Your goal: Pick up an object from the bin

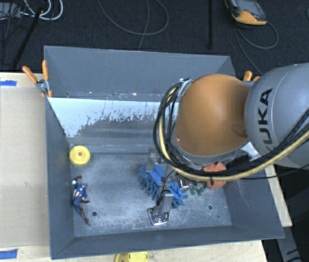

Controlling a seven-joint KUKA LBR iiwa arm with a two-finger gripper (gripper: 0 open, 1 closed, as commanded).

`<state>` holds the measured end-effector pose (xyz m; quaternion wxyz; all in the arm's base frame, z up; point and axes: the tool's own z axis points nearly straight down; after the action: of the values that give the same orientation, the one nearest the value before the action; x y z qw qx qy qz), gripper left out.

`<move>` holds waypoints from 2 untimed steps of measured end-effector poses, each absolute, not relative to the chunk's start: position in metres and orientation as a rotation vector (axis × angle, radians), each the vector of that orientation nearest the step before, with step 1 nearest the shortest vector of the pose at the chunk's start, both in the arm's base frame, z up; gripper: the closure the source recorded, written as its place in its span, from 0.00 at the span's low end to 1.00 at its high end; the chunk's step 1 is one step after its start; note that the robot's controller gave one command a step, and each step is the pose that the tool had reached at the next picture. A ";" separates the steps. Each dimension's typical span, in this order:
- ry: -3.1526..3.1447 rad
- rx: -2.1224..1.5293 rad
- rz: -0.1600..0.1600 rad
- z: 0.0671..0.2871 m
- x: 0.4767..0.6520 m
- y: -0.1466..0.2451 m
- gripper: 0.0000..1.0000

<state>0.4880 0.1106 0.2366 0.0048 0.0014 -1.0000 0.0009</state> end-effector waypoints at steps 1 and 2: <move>-3.140 -0.001 0.000 0.241 0.490 0.110 0.00; -3.146 0.016 -0.002 0.192 0.512 0.075 0.00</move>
Offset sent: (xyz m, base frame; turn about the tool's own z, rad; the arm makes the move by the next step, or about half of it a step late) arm 0.0279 -0.0463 -0.0593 -0.0059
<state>0.5117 0.0752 0.1916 -0.0020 0.0051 -1.0000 -0.0005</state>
